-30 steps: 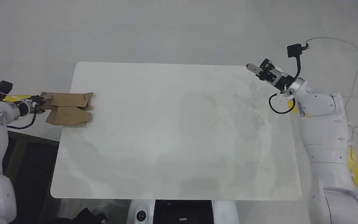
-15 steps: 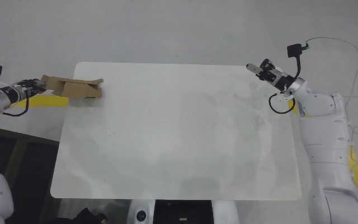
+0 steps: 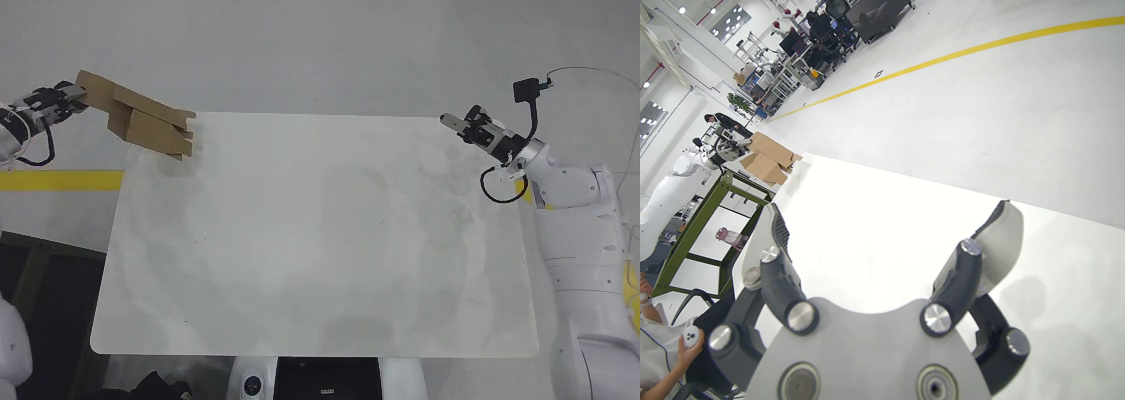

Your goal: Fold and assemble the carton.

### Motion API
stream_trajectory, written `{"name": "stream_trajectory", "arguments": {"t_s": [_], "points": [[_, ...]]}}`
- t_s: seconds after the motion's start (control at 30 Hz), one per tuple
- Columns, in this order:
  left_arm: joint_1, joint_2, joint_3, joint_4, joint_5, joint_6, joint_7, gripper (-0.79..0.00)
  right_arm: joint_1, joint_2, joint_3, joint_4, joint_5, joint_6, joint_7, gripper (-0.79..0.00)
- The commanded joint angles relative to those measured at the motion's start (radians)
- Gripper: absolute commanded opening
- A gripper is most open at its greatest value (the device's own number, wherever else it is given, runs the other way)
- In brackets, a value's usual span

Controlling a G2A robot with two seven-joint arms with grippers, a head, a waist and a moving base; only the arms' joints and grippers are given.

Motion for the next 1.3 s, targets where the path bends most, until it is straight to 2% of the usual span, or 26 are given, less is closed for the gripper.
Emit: {"name": "stream_trajectory", "arguments": {"t_s": [0.0,0.3,0.77,1.03,1.27], "points": [[-0.013,-0.013,0.027,-0.016,-0.033,-0.004,-0.002,-0.785,0.0,0.0,0.0,0.0,0.0,0.0,0.0,0.0],[-0.097,-0.081,0.172,-0.018,-0.142,-0.033,-0.015,-0.785,0.0,0.0,0.0,0.0,0.0,0.0,0.0,0.0],[-0.223,-0.22,0.405,0.065,-0.305,-0.11,-0.086,-0.785,0.0,0.0,0.0,0.0,0.0,0.0,0.0,0.0],[-0.227,-0.28,0.496,0.066,-0.363,-0.148,-0.148,-0.785,0.0,0.0,0.0,0.0,0.0,0.0,0.0,0.0],[-0.195,-0.301,0.534,0.037,-0.385,-0.221,-0.23,-0.785,-0.014,-0.001,-0.008,-0.012,0.008,0.007,-0.008,0.0]]}}
